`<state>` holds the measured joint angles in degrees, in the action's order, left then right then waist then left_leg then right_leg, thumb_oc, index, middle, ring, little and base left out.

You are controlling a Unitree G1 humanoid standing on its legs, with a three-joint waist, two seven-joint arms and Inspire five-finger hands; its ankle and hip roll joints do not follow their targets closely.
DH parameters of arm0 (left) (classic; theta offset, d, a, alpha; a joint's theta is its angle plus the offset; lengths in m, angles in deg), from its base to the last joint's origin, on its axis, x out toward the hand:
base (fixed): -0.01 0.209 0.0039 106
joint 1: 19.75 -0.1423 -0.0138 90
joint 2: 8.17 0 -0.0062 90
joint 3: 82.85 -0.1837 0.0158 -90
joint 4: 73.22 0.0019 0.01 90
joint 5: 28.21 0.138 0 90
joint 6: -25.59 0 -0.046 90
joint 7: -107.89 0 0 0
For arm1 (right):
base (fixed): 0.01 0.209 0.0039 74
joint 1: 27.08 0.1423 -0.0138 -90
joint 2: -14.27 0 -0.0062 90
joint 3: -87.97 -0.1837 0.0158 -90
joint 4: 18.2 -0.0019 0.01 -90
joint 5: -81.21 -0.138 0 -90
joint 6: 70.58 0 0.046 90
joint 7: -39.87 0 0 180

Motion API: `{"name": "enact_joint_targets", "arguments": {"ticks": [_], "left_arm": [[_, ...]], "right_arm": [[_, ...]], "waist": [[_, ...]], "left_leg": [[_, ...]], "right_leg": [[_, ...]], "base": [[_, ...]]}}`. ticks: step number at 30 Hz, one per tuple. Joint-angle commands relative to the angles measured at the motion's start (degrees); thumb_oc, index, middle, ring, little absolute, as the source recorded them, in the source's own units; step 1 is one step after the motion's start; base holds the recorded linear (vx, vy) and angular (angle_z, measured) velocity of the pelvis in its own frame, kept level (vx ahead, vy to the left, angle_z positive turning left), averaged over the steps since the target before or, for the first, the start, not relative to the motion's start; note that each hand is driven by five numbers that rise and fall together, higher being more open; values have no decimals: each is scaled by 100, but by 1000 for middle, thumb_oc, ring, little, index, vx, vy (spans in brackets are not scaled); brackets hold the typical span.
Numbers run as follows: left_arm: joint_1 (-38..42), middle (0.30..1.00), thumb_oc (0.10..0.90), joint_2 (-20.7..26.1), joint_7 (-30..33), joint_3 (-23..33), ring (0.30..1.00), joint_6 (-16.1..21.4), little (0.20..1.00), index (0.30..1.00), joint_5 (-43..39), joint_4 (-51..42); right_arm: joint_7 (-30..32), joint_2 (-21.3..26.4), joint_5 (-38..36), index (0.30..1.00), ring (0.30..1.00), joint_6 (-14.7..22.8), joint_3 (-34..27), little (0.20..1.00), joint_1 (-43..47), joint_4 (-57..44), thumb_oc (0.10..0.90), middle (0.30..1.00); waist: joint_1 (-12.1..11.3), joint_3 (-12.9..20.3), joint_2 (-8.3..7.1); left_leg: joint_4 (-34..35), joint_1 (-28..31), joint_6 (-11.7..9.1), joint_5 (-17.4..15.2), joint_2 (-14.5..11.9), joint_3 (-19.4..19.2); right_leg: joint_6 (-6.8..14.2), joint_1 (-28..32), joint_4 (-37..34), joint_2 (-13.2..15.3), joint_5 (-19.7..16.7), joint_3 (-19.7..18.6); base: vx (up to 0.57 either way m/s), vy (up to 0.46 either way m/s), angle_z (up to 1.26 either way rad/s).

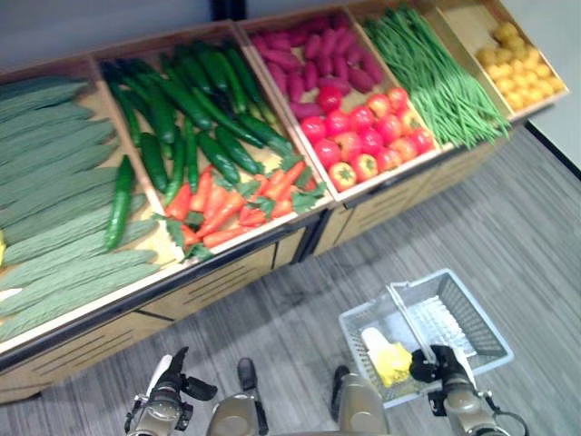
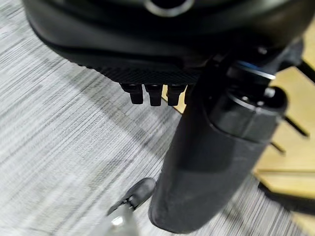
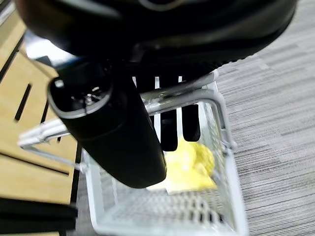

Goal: Get the vegetables into the basket

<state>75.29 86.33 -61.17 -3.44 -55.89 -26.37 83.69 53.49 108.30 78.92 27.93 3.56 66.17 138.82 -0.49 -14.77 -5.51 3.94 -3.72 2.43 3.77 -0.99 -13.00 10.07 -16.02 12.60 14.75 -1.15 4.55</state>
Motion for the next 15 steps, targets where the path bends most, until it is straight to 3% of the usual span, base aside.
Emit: {"name": "enact_joint_targets", "arguments": {"ticks": [1,4,5,10,13,15], "left_arm": [[-108,1000,900,72,93,97,1000,125,1000,1000,-200,3],[-201,1000,900,17,84,167,1000,119,1000,1000,-200,95],[-277,1000,900,-24,42,287,1000,93,1000,1000,-327,197],[-348,1000,900,-202,18,408,1000,40,1000,1000,-481,347],[-320,1000,900,-340,24,473,1000,-22,1000,1000,-610,464],[-275,1000,900,-492,402,777,1000,13,1000,1000,-970,454]], "right_arm": [[226,408,-418,300,300,207,-297,300,210,125,400,300],[192,409,-401,300,300,157,-378,300,142,374,400,300],[172,461,-361,300,300,114,-416,300,103,567,400,300],[196,562,-333,300,300,74,-481,300,33,767,400,300],[178,589,-351,300,300,54,-496,300,-53,798,400,300],[220,540,-297,300,300,37,-490,300,-195,854,400,300]], "waist": [[108,-83,148],[57,-5,73],[20,68,98],[23,166,191],[36,204,240],[65,291,314]], "left_leg": [[-553,101,-497,-474,-289,553],[-587,136,-572,-470,-349,624],[-489,132,-677,-327,-497,733],[-293,129,-830,-116,-749,940],[-275,106,-890,6,-821,899],[-186,118,-932,130,-832,711]], "right_leg": [[142,214,-938,-129,-809,-307],[133,390,-1045,-136,-848,-85],[61,480,-1081,-306,-739,-7],[-86,616,-1086,-522,-556,225],[-143,744,-1111,-566,-469,405],[-172,935,-1124,-546,-384,710]], "base": [[193,-199,80],[146,-261,94],[128,-284,68],[97,-239,15],[64,-126,36],[91,-76,62]]}}
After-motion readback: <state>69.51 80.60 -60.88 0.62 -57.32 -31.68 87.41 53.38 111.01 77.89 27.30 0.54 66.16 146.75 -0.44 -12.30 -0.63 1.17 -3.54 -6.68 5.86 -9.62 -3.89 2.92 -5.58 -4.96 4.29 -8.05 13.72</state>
